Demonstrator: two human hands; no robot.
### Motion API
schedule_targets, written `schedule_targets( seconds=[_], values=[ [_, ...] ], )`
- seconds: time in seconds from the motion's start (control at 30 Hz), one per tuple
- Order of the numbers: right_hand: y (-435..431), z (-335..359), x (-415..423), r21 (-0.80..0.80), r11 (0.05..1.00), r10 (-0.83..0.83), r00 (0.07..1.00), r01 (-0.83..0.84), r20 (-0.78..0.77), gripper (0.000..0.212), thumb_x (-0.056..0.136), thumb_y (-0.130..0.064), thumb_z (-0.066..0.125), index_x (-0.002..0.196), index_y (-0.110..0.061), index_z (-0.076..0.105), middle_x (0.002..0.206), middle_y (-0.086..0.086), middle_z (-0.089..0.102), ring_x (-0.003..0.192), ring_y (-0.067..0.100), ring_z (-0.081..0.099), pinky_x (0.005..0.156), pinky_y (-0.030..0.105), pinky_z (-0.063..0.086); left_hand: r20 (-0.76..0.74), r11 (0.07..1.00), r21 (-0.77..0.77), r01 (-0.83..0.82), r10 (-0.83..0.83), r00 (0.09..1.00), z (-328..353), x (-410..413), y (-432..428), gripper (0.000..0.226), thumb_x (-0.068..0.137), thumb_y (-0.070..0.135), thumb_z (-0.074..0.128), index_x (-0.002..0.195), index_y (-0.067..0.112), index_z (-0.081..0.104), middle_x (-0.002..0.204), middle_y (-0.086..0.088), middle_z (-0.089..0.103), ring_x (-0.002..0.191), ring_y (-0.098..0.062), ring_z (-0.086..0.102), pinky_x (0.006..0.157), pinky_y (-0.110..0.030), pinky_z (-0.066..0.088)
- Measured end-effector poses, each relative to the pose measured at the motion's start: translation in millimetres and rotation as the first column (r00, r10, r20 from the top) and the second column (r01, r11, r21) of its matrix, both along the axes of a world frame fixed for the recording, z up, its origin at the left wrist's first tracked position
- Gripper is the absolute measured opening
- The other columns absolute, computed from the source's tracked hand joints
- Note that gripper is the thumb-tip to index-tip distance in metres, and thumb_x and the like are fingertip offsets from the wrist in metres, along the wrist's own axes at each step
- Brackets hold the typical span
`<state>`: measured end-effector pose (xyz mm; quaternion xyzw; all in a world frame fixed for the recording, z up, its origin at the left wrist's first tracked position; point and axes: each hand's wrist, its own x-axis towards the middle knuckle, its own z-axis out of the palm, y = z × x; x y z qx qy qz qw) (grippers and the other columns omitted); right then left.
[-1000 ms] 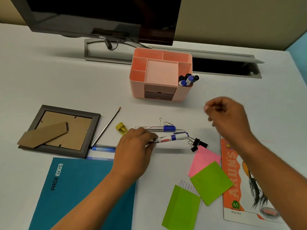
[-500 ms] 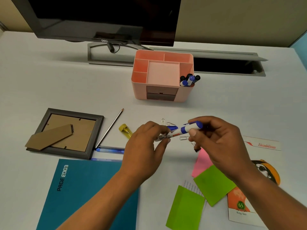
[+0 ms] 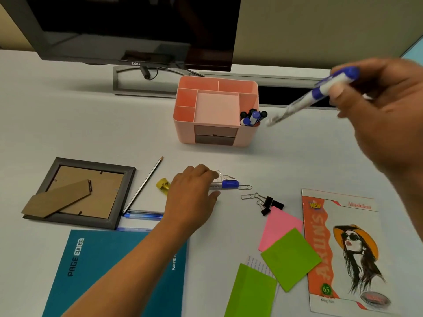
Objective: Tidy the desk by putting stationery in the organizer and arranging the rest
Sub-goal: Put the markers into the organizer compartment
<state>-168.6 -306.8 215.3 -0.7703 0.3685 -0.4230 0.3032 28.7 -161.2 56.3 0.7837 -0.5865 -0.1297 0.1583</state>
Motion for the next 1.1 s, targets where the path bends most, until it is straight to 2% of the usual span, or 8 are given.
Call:
schedule_targets(
  seconds=[0.1,0.23,0.4,0.53,0.7,0.83,0.93,1.1],
  values=[
    [-22,7,9,-0.058,0.998,-0.015,1.0,0.014,-0.014,0.014,0.089,-0.042,0.064,0.102,-0.036,0.064,0.092,-0.013,0.068,0.079,0.009,0.064,0.07,0.034,0.055,0.051,0.999,0.024,0.021,-0.023,0.998,-6,1,-5,0.041,0.091,0.039,0.061,0.13,0.029,0.056,0.124,0.008,0.058,0.107,-0.014,0.051,0.086,-0.026,0.04],
    [-46,4,30,-0.088,0.996,0.01,0.998,-0.015,-0.056,0.02,0.089,-0.027,0.066,0.104,-0.015,0.068,0.078,-0.032,0.065,0.072,-0.005,0.061,0.069,0.013,0.047,0.066,0.999,0.046,0.029,-0.032,0.997,-13,2,-9,0.043,0.091,0.039,0.061,0.132,0.029,0.053,0.125,0.008,0.056,0.109,-0.013,0.049,0.089,-0.027,0.041],
    [-76,-20,52,-0.08,0.993,0.068,0.975,-0.087,-0.213,0.022,0.087,-0.022,0.066,0.106,-0.012,0.069,0.09,-0.007,0.068,0.074,-0.002,0.062,0.067,0.01,0.045,0.074,0.997,0.059,0.041,-0.045,0.996,-19,2,-12,0.041,0.092,0.038,0.06,0.131,0.028,0.054,0.123,0.007,0.056,0.108,-0.014,0.049,0.086,-0.026,0.039],
    [-95,-42,66,-0.065,0.991,0.086,0.917,-0.12,-0.389,0.022,0.088,-0.02,0.066,0.109,-0.015,0.069,0.094,-0.008,0.066,0.073,0.0,0.061,0.065,0.004,0.041,0.075,0.997,0.052,0.065,-0.069,0.995,-21,3,-11,0.036,0.093,0.035,0.059,0.128,0.027,0.057,0.12,0.006,0.058,0.105,-0.015,0.05,0.081,-0.026,0.036],
    [-106,-65,77,-0.005,0.988,0.129,0.836,-0.155,-0.533,0.019,0.09,-0.015,0.064,0.108,-0.017,0.069,0.097,-0.007,0.065,0.079,0.012,0.06,0.069,0.014,0.046,0.086,0.997,0.035,0.066,-0.069,0.994,-22,3,-10,0.029,0.09,0.032,0.064,0.117,0.023,0.066,0.108,0.002,0.064,0.095,-0.017,0.053,0.073,-0.025,0.033],
    [-106,-74,76,0.086,0.981,0.19,0.777,-0.174,-0.6,0.019,0.09,-0.012,0.065,0.108,-0.014,0.069,0.099,-0.002,0.066,0.088,0.015,0.062,0.083,0.025,0.052,0.104,0.997,0.041,0.068,-0.072,0.992,-22,3,-10,0.027,0.088,0.03,0.066,0.115,0.022,0.068,0.103,0.002,0.065,0.091,-0.017,0.054,0.07,-0.026,0.033],
    [-105,-77,74,0.131,0.976,0.219,0.761,-0.176,-0.611,0.019,0.09,-0.012,0.065,0.108,-0.015,0.069,0.097,-0.003,0.066,0.086,0.013,0.061,0.079,0.018,0.048,0.097,0.997,0.046,0.059,-0.063,0.993,-22,3,-11,0.029,0.091,0.031,0.063,0.119,0.023,0.065,0.108,0.002,0.063,0.096,-0.016,0.052,0.074,-0.025,0.034],
    [-103,-80,72,0.2,0.967,0.252,0.738,-0.16,-0.626,0.026,0.091,-0.004,0.059,0.112,-0.017,0.07,0.1,-0.002,0.067,0.091,0.013,0.061,0.081,0.02,0.046,0.103,0.997,0.036,0.062,-0.065,0.993,-20,2,-14,0.023,0.096,0.03,0.054,0.115,0.024,0.065,0.105,0.003,0.063,0.094,-0.015,0.05,0.074,-0.025,0.032]
  ],
)
